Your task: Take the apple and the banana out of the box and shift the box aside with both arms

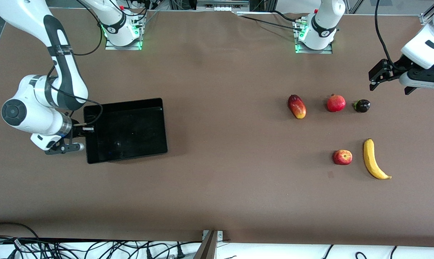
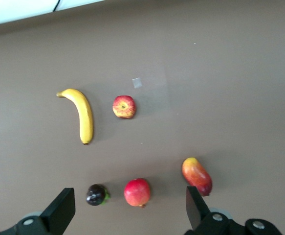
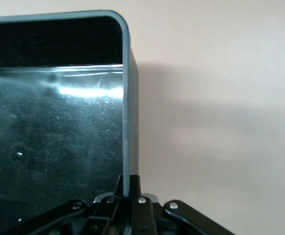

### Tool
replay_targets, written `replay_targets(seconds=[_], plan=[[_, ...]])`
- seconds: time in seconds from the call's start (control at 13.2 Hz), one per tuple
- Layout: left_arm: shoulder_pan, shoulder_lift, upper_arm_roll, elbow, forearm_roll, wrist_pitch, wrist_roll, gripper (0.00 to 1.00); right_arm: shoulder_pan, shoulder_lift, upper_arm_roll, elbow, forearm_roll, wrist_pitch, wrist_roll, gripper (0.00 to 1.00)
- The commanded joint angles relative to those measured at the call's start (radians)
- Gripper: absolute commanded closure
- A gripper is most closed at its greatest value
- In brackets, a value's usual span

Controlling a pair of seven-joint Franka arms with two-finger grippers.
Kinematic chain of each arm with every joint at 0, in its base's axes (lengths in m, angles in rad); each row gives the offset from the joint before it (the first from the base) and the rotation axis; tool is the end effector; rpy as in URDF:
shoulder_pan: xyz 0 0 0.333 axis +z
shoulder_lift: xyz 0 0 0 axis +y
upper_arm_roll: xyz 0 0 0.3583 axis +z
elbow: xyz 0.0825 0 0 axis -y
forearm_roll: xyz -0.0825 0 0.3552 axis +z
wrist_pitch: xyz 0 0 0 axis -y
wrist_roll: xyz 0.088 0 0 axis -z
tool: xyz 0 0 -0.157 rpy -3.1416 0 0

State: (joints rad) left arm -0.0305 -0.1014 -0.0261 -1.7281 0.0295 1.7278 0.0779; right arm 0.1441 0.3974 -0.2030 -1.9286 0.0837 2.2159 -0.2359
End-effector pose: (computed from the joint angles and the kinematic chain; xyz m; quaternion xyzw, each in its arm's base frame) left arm 0.5079 -0.0253 0.6131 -0.9962 0.0687 -0.0503 0.0165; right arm 0.6002 -0.0237 0.2866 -0.9964 -0.0672 0.0507 0.0002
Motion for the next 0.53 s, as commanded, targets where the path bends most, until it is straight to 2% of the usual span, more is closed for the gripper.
replay_targets(seconds=[0.0,0.08,0.15,0.3,0.45], plan=[[-0.009,-0.037,0.051,-0.022,-0.049,-0.023,0.006,0.00,0.002,-0.043,-0.019,-0.142,0.024,0.124,-0.022,1.00],[-0.009,-0.037,0.051,-0.021,-0.049,-0.025,0.005,0.00,0.002,-0.040,-0.019,-0.162,0.024,0.154,-0.022,1.00],[-0.009,-0.037,0.051,-0.012,-0.051,-0.024,-0.004,0.00,0.002,-0.038,-0.019,-0.158,0.024,0.151,-0.019,0.93],[-0.006,-0.034,0.058,0.030,-0.052,-0.030,-0.012,0.00,0.005,-0.048,-0.018,-0.147,0.024,0.146,-0.017,0.00],[0.001,-0.017,0.064,0.100,-0.081,-0.112,-0.010,0.00,0.011,-0.072,-0.012,-0.074,0.022,0.081,-0.017,0.00]])
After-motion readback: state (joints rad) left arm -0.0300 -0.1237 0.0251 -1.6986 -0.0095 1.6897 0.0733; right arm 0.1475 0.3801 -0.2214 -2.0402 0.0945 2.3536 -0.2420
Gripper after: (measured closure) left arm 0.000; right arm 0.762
